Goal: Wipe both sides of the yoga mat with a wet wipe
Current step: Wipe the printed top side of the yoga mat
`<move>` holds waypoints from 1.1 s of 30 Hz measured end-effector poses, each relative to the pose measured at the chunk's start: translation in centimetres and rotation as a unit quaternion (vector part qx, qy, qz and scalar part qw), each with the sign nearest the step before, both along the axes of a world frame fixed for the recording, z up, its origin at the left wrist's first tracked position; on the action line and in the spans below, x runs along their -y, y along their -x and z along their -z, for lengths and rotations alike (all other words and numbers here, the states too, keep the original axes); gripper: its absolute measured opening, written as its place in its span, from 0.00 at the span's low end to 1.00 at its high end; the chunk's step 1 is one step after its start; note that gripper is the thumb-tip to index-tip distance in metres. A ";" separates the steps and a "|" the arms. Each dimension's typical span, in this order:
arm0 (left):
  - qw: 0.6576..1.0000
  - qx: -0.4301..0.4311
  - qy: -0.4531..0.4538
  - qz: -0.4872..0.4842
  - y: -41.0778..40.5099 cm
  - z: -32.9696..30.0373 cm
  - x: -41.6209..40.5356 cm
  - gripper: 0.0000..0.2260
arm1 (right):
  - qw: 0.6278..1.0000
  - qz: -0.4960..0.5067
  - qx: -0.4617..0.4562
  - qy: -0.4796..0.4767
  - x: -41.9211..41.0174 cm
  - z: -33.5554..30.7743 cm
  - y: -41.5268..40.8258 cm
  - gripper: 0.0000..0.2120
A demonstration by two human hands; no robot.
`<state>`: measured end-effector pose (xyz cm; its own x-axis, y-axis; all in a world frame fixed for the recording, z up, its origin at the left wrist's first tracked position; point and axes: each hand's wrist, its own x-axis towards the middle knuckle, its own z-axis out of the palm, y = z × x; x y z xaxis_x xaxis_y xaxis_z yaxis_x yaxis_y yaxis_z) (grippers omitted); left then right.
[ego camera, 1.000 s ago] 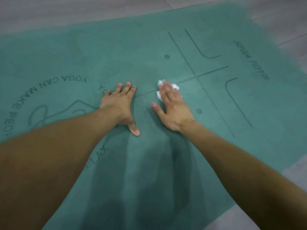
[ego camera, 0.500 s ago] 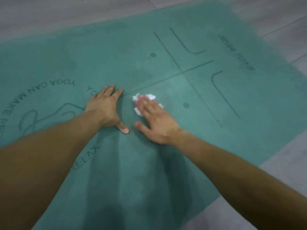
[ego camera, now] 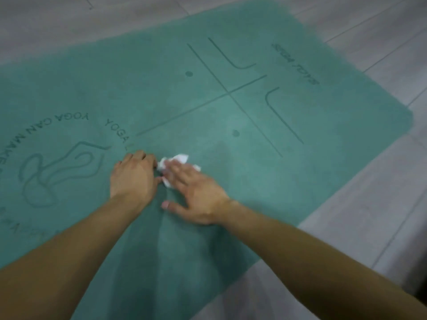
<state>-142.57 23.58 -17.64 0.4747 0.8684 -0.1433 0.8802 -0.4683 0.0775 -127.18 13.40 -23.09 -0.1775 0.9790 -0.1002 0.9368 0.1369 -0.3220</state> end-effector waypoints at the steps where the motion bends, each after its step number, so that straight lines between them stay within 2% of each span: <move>1: 1.000 0.001 0.001 0.012 0.7 0.2 0.9 0.18 | 1.000 -0.028 0.014 -0.001 0.7 -0.1 -0.3 0.40; 2: 1.000 -0.008 0.011 0.028 1.4 0.3 1.6 0.21 | 1.000 -0.003 0.024 -0.013 1.1 -0.4 -2.4 0.38; 4: 0.997 -0.035 0.046 0.050 2.5 0.0 3.0 0.32 | 0.985 0.166 0.054 0.002 1.5 -0.8 -9.5 0.38; 6: 0.994 -0.063 0.076 0.051 3.3 -0.7 4.2 0.46 | 0.937 0.329 0.090 0.069 2.5 -1.6 -17.2 0.41; 8: 0.988 -0.090 0.116 0.053 3.6 -1.2 5.4 0.61 | 0.911 0.390 0.089 0.097 3.5 -2.2 -20.4 0.46; 10: 0.982 -0.102 0.149 0.049 3.7 -1.0 6.4 0.72 | 0.929 0.359 0.057 0.068 4.2 -1.9 -16.6 0.48; 11: 0.982 -0.103 0.150 0.043 3.7 -0.8 6.5 0.74 | 0.951 0.305 0.041 0.041 4.7 -1.5 -12.7 0.47; 13: 0.985 -0.098 0.136 0.038 3.7 -0.5 6.4 0.75 | 0.992 0.125 0.011 0.010 5.9 -0.7 -4.5 0.46; 15: 0.986 -0.105 0.125 0.043 3.8 -0.2 6.2 0.75 | 1.000 -0.016 0.005 0.024 7.3 -0.7 0.1 0.42; 16: 0.985 -0.108 0.126 0.047 4.0 0.0 6.1 0.75 | 0.999 -0.037 0.004 0.018 7.7 -0.5 -0.6 0.39; 17: 0.984 -0.109 0.131 0.053 4.0 0.1 6.2 0.75 | 1.000 -0.013 0.005 0.009 8.1 -0.4 -2.6 0.37; 19: 0.983 -0.101 0.141 0.057 4.1 0.3 6.3 0.75 | 0.989 0.148 0.017 0.017 9.2 -1.0 -8.8 0.35; 21: 0.983 -0.096 0.145 0.052 4.1 0.4 6.4 0.76 | 0.944 0.314 0.052 0.086 11.5 -2.1 -15.7 0.37; 22: 0.984 -0.095 0.144 0.052 3.9 0.4 6.3 0.76 | 0.921 0.367 0.056 0.117 12.8 -2.5 -18.3 0.38; 24: 0.983 -0.097 0.144 0.054 3.8 0.6 6.2 0.76 | 0.893 0.428 0.038 0.136 14.8 -2.8 -19.3 0.41; 25: 0.983 -0.096 0.144 0.055 3.8 0.8 6.2 0.76 | 0.891 0.437 0.031 0.121 15.4 -2.5 -17.8 0.42; 27: 0.984 -0.093 0.140 0.055 4.3 1.1 6.0 0.76 | 0.921 0.383 0.035 0.062 16.5 -1.6 -11.7 0.44; 28: 0.985 -0.090 0.138 0.057 4.5 1.3 5.9 0.76 | 0.948 0.316 0.016 0.035 16.9 -1.4 -7.8 0.44; 30: 0.986 -0.081 0.131 0.067 4.9 1.8 5.6 0.76 | 0.992 0.118 -0.031 0.024 17.9 -1.2 -0.1 0.43; 32: 0.987 -0.072 0.124 0.077 5.1 2.0 5.6 0.75 | 0.998 -0.044 -0.027 0.043 19.1 -0.9 4.2 0.39; 33: 0.987 -0.068 0.122 0.079 5.2 2.1 5.7 0.74 | 0.996 -0.082 -0.020 0.030 19.4 -0.7 3.9 0.36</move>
